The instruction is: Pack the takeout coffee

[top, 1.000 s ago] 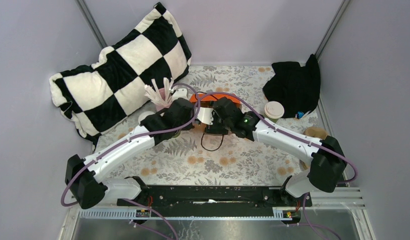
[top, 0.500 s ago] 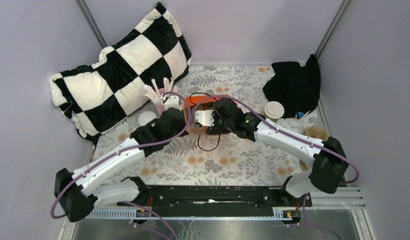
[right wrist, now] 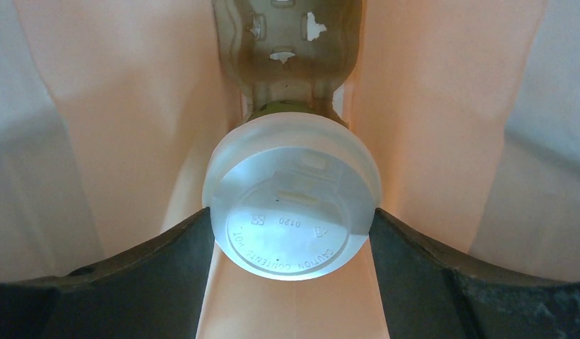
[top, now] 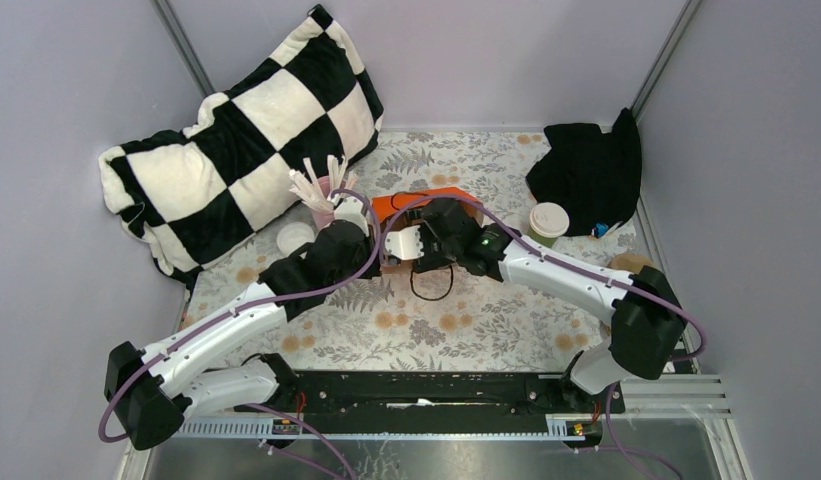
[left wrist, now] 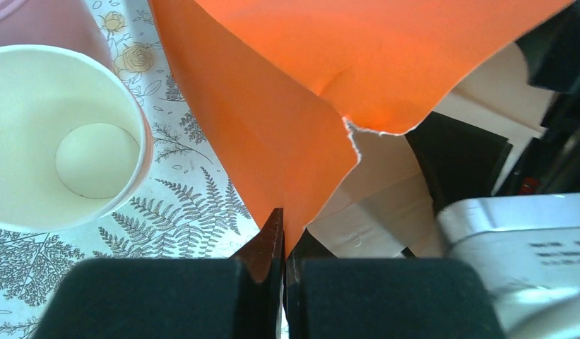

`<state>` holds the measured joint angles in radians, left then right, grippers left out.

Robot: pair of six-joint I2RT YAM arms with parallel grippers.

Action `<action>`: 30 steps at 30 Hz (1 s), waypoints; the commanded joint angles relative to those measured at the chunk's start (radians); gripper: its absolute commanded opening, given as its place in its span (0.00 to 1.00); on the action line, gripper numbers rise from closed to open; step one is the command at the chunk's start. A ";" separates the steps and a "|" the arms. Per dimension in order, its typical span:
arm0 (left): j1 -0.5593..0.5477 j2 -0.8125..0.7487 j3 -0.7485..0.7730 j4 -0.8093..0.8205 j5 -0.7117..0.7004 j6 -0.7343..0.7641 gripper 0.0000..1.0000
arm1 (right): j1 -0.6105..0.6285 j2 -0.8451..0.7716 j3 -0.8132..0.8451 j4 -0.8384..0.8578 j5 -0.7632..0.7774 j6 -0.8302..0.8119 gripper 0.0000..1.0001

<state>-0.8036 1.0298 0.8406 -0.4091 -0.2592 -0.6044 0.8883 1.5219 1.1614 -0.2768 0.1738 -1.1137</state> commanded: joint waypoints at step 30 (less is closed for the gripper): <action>-0.005 -0.006 0.045 -0.035 0.043 0.056 0.00 | -0.033 -0.089 -0.016 -0.013 0.082 -0.073 0.44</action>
<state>-0.8036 1.0348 0.8429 -0.4492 -0.2237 -0.5674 0.8501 1.4792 1.1038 -0.2298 0.2203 -1.1870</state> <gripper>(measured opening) 0.005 0.818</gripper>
